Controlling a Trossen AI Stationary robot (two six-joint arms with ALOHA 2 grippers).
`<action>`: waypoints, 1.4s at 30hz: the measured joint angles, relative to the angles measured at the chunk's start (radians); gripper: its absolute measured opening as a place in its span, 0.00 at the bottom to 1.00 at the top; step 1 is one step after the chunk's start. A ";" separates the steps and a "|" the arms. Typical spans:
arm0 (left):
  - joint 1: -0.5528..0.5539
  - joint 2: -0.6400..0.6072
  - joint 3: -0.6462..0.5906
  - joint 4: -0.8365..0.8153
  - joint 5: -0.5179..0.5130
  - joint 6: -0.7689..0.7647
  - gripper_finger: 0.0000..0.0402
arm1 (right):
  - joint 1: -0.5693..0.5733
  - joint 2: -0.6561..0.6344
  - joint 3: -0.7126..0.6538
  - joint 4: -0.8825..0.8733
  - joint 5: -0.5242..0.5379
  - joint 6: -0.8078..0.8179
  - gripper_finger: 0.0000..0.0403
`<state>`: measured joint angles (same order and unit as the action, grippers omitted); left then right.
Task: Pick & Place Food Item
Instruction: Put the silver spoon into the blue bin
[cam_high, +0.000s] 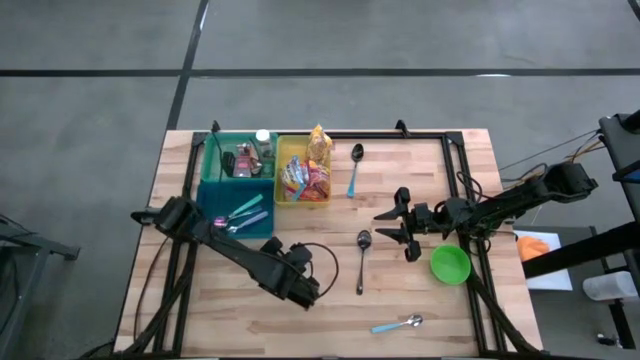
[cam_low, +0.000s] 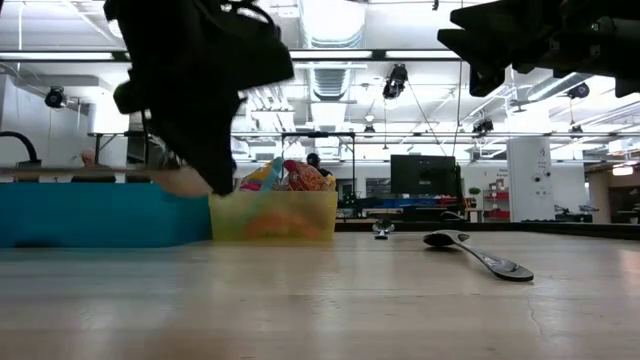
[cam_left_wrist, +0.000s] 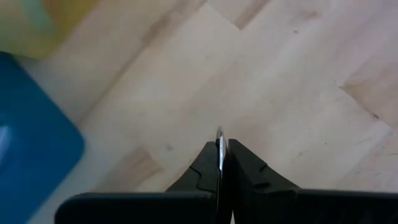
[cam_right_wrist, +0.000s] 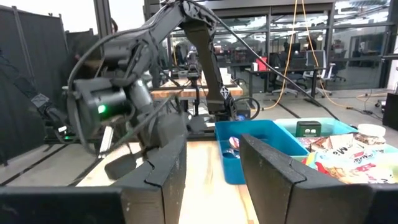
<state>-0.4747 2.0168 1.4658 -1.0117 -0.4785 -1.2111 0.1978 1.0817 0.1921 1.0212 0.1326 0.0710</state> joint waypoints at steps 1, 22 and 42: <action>0.000 -0.011 0.000 -0.012 -0.003 0.004 0.02 | 0.000 0.000 0.000 0.000 0.000 -0.001 0.36; 0.056 -0.335 -0.027 -0.486 -0.308 0.191 0.03 | 0.000 0.000 0.000 0.000 0.000 -0.003 0.36; 0.297 -0.447 -0.464 -0.093 -0.255 0.323 0.02 | 0.000 0.000 0.000 0.000 0.000 0.000 0.36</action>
<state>-0.1778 1.5700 1.0021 -1.1043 -0.7337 -0.8882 0.1979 1.0821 0.1921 1.0210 0.1326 0.0708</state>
